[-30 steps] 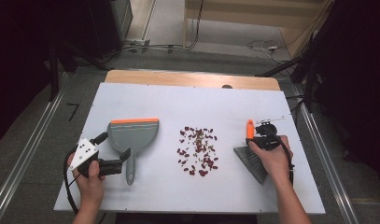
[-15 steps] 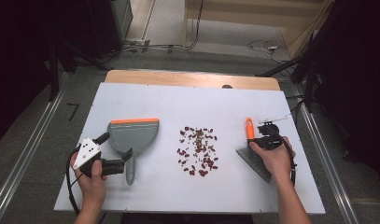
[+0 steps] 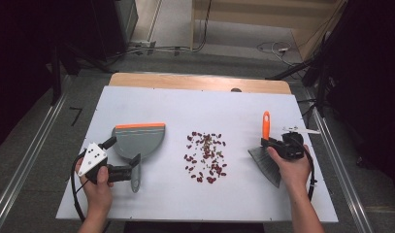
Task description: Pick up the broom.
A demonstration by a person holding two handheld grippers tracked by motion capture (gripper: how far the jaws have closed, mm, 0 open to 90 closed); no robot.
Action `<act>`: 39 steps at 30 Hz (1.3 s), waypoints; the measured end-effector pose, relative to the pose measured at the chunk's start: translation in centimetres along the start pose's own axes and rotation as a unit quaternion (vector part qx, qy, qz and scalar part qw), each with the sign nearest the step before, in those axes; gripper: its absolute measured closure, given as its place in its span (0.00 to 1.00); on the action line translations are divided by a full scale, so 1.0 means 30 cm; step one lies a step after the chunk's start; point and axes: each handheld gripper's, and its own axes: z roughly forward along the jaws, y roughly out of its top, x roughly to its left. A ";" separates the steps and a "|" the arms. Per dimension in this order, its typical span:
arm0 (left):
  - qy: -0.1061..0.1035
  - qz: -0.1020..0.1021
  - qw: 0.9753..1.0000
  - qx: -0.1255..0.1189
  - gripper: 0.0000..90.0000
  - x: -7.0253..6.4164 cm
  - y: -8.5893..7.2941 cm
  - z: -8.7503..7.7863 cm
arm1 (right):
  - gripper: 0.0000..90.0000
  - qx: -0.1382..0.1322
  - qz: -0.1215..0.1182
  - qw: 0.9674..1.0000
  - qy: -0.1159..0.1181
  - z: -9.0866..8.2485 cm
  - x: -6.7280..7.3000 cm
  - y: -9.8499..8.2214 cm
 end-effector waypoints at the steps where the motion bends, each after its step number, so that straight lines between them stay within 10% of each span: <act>1: 0.000 0.001 1.000 0.000 0.00 -0.002 0.002 0.000 | 0.76 -0.014 -0.002 1.000 -0.004 -0.009 0.001 -0.003; 17: -0.014 0.008 1.000 -0.019 0.00 -0.045 0.038 -0.001 | 0.77 -0.193 -0.004 0.981 0.034 -0.119 0.041 -0.012; 39: -0.087 0.017 0.996 -0.030 0.02 -0.177 0.148 0.089 | 0.77 -0.246 -0.048 0.964 0.083 -0.191 0.242 0.061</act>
